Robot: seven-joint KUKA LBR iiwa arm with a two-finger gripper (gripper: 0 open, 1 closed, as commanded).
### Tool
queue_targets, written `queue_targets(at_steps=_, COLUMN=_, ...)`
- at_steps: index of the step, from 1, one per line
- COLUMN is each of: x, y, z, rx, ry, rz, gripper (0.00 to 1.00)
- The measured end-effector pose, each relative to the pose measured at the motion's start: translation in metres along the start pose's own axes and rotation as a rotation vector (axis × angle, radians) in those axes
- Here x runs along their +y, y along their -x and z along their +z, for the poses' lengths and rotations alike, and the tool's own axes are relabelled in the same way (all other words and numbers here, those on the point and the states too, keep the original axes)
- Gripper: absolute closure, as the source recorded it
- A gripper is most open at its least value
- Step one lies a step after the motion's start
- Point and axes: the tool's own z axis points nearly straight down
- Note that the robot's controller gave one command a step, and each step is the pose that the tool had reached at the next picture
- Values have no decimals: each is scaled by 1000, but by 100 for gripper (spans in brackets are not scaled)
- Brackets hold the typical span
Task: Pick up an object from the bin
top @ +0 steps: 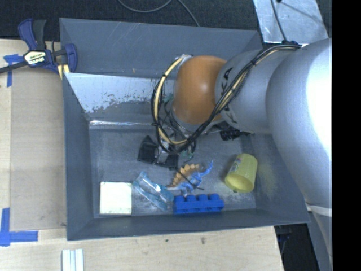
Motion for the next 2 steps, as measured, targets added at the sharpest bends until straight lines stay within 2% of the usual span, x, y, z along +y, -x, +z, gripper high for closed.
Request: queue_targets(at_steps=2, x=0, y=-2, z=-20, rx=6, ry=-1, rz=-1, gripper=100)
